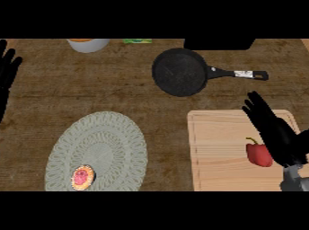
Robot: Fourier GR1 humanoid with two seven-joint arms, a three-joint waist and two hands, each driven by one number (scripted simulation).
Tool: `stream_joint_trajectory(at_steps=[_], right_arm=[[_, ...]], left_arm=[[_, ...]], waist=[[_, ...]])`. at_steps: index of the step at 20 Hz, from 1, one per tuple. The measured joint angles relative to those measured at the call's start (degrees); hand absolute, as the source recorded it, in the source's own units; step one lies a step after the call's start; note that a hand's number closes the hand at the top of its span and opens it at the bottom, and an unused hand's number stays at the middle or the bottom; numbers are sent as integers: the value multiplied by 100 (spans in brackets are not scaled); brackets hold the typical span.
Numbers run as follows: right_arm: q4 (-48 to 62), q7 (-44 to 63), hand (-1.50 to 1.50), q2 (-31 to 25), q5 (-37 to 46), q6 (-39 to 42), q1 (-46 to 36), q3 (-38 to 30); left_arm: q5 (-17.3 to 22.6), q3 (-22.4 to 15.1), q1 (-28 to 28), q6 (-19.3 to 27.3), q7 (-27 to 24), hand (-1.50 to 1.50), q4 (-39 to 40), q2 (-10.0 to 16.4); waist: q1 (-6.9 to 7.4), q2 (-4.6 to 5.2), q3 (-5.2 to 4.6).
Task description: Pick the bell pepper from the cutting board and place it in the pan
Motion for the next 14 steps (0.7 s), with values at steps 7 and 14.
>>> stream_joint_trajectory(at_steps=[7,14], right_arm=[[96,-761,150,-1101,503,1835,-364,330],[-150,-2972,-150,-2117,1968,1310,12,-563]], left_arm=[[-438,-327,80,-22,-250,0,295,-180],[-675,-554,455,76,-531,0,546,-454]], waist=[[44,60,4],[-230,-1,9]])
